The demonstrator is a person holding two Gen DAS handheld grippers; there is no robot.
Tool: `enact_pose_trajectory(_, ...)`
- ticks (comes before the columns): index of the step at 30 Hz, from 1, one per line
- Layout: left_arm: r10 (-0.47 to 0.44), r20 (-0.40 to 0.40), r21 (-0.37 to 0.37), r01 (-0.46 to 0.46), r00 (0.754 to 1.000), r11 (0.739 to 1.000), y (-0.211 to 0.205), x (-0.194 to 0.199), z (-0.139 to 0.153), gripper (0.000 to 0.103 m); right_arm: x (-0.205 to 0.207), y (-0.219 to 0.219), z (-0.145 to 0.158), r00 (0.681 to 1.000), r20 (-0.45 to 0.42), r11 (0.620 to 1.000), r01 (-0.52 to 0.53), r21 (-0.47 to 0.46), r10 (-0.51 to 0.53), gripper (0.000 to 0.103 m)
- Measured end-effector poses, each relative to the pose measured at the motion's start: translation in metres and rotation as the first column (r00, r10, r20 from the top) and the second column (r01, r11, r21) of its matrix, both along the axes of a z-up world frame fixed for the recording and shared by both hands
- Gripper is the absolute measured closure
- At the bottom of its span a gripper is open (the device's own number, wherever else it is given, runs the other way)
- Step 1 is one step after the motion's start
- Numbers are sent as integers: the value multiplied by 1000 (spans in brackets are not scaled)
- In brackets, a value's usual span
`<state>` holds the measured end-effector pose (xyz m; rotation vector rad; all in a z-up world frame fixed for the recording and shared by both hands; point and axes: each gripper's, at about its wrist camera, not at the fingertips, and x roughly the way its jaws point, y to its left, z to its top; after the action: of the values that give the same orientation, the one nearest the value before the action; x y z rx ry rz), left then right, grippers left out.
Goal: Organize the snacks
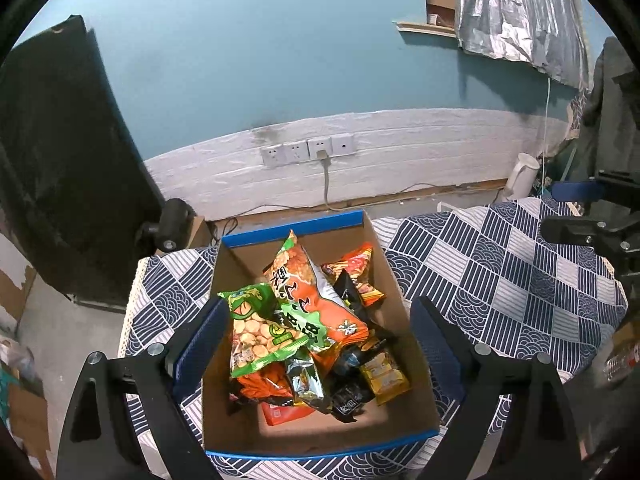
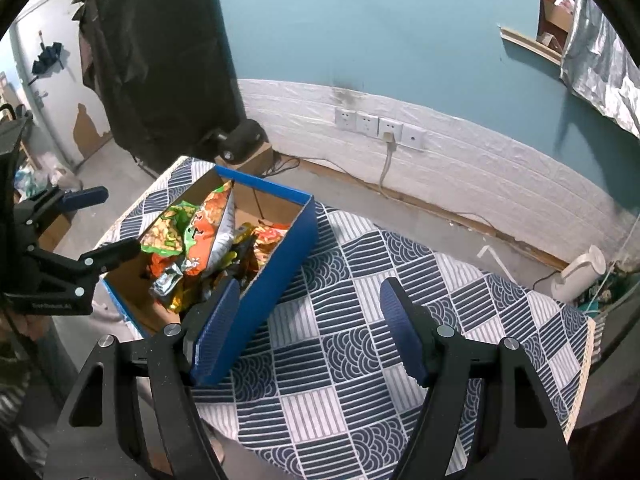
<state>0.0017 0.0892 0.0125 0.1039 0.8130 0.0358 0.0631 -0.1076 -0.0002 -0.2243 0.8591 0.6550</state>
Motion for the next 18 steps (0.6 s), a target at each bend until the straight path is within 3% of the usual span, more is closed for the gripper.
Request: enact_pose_trajectory(18,-4,5,-10,4,1000,1000,1,-3,3,10,-2,3,2,1000,0,1000,-7,-3,7,30)
